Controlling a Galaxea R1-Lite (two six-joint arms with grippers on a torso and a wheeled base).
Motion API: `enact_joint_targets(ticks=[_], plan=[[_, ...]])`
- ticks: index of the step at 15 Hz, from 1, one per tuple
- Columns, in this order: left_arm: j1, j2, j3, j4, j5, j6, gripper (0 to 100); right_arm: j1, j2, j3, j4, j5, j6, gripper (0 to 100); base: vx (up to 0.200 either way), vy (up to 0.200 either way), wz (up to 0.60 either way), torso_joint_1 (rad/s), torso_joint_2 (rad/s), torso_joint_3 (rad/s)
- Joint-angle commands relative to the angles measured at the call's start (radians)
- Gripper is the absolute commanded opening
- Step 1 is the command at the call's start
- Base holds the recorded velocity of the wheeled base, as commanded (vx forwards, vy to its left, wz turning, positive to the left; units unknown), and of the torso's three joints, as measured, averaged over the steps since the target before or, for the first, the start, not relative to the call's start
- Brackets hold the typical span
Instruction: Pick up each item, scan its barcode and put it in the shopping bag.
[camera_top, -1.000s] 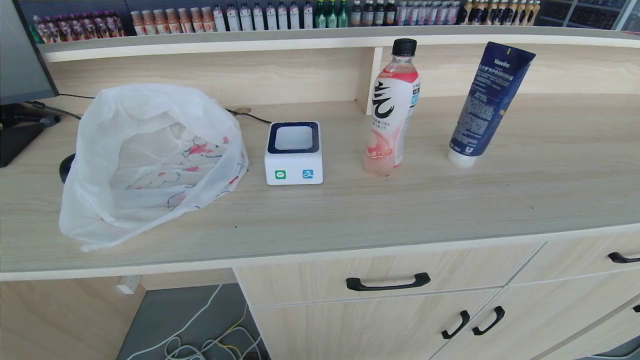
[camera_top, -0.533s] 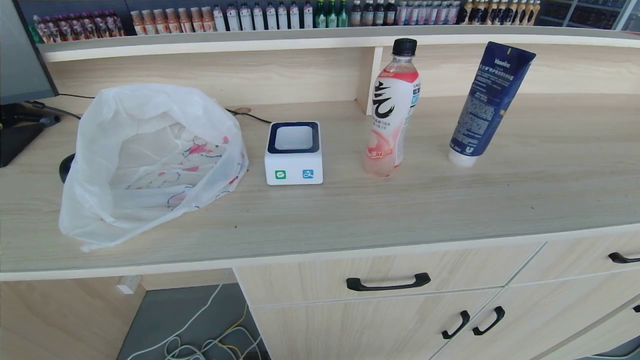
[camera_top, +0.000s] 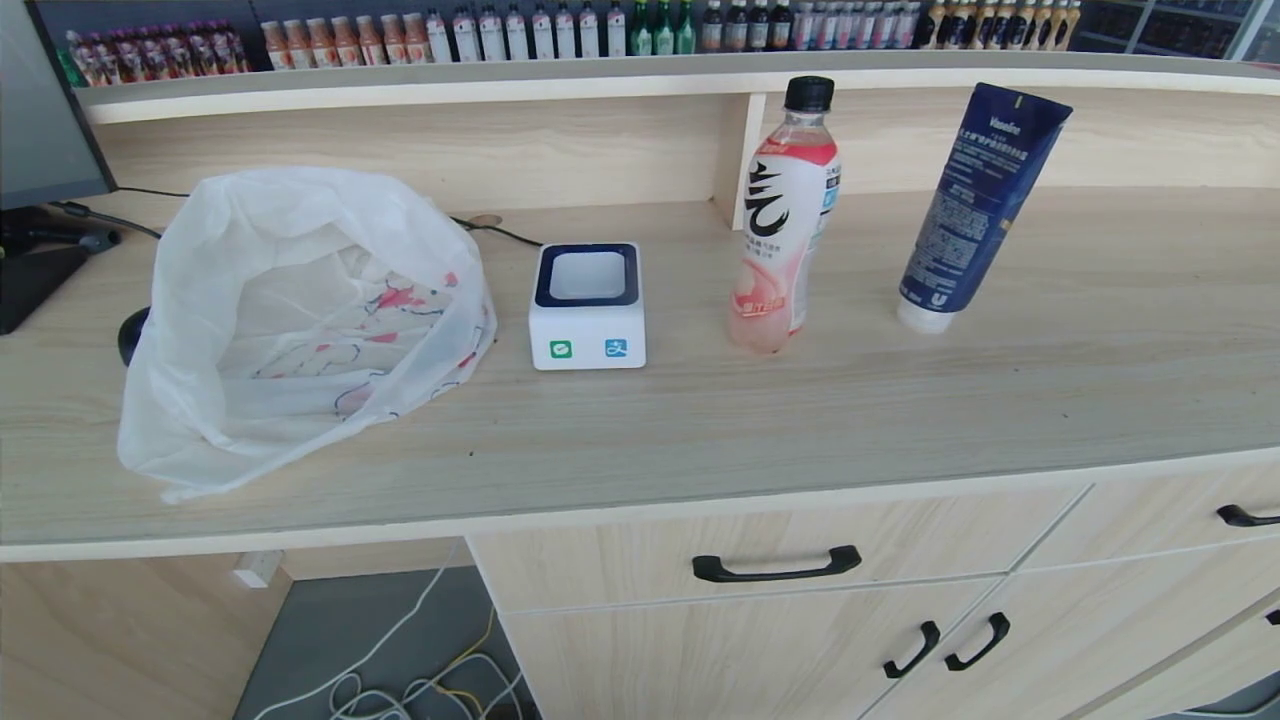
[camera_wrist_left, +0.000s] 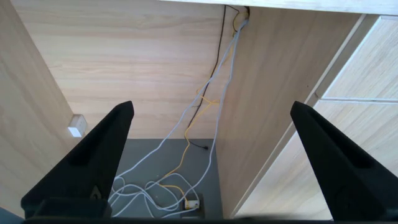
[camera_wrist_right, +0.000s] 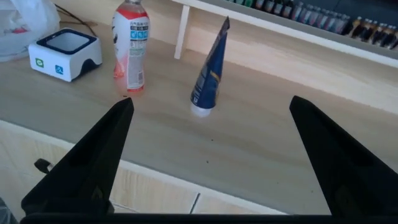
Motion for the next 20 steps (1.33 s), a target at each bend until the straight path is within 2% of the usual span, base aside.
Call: enact_joint_targets(ticks=[1,3,4,5,6,9,10,11,14,18,20], plan=[[0.000,0.000,0.000,0.000,0.000,0.000,100,0.082,0.156,-0.027,-0.069,-0.007,-0.049,100,0.000,0.000,0.00,0.000,0.00,0.000],[0.000,0.002,0.000,0.000,0.000,0.000,100,0.142,0.233,-0.051,-0.135,-0.048,-0.069,100,0.000,0.000,0.00,0.000,0.00,0.000],[0.000,0.000,0.000,0.000,0.002,0.000,100,0.239,0.300,-0.073,-0.198,-0.137,-0.069,100,0.000,0.000,0.00,0.000,0.00,0.000],[0.000,0.002,0.000,0.000,0.000,0.000,100,0.299,0.337,-0.088,-0.230,-0.200,-0.061,100,0.000,0.000,0.00,0.000,0.00,0.000],[0.000,0.002,0.000,0.000,0.000,0.000,100,0.314,0.368,-0.105,-0.256,-0.237,-0.037,100,0.000,0.000,0.00,0.000,0.00,0.000],[0.000,0.002,0.000,0.000,0.000,0.000,100,0.312,0.409,-0.145,-0.266,-0.274,0.111,100,0.000,0.000,0.00,0.000,0.00,0.000],[0.000,0.000,0.000,0.000,0.000,0.000,100,0.316,0.463,-0.200,-0.266,-0.349,0.220,100,0.000,0.000,0.00,0.000,0.00,0.000],[0.000,0.000,0.000,0.000,0.000,0.000,100,0.323,0.486,-0.223,-0.266,-0.354,0.250,100,0.000,0.000,0.00,0.000,0.00,0.000],[0.000,0.002,0.000,0.000,0.000,0.000,100,0.323,0.546,-0.298,-0.266,-0.349,0.259,100,0.000,0.000,0.00,0.000,0.00,0.000],[0.000,0.002,0.000,0.000,0.000,0.000,100,0.322,0.581,-0.315,-0.269,-0.348,0.362,100,0.000,0.000,0.00,0.000,0.00,0.000],[0.000,0.000,0.000,0.000,0.000,0.000,100,0.320,0.615,-0.326,-0.330,-0.348,0.347,100,0.000,0.000,0.00,0.000,0.00,0.000]])
